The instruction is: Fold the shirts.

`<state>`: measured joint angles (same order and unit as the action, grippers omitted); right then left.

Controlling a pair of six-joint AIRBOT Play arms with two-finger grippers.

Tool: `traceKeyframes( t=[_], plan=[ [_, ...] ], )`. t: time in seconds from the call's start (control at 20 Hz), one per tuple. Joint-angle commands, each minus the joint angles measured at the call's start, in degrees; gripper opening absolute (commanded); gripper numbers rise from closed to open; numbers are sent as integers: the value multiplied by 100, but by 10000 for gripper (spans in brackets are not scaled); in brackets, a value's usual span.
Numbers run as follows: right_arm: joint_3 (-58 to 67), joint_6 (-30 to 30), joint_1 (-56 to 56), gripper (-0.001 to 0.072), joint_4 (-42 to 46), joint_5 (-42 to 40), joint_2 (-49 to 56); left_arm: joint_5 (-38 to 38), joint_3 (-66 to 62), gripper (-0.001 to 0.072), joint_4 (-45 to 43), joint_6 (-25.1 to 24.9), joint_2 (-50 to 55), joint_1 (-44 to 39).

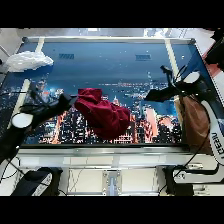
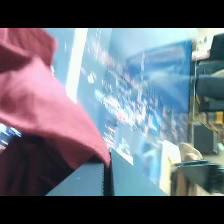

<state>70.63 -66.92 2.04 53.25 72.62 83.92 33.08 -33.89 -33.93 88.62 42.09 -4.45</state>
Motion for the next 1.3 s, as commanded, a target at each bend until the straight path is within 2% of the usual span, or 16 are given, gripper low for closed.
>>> traceKeyframes(
  t=[0.0, 0.1, 0.3, 0.4, 0.6, 0.8, 1.05, 1.1, 1.15, 1.25],
  plan=[
    [-42, 109, -481, 391, -376, 151, 734, 713, -11, 17, -1285, 647, -1110, 1167],
    [-39, 326, -992, 392, -391, -162, 957, 977, -11, 16, -1910, 1095, -1585, 1921],
    [-39, 343, -1875, 392, -431, -1161, 1134, 2260, -9, 17, -2446, 1106, -1825, 2876],
    [-39, 341, -2194, 392, -748, -1294, 1244, 2321, -9, 17, -2546, 1102, -1805, 2931],
    [-26, 531, -2765, 393, -1926, -1729, 1580, 2312, -9, 17, -2549, 1080, -1801, 2920],
    [111, 284, -2992, 392, -2004, -2105, 1923, 2315, -9, 17, -2542, 1049, -1803, 2920],
    [498, 26, -2999, 378, -2026, -2020, 2240, 2312, -9, 17, -2544, 942, -1803, 2920],
    [540, 31, -2999, 258, -2024, -1987, 2251, 2312, -9, 17, -2544, 916, -1803, 2920],
    [575, 39, -2999, 18, -2026, -1971, 2251, 2310, -9, 17, -2544, 837, -1803, 2920],
    [693, 57, -2997, 13, -2015, -1969, 2249, 2282, -9, 17, -2544, 673, -1803, 2920]
  ],
)
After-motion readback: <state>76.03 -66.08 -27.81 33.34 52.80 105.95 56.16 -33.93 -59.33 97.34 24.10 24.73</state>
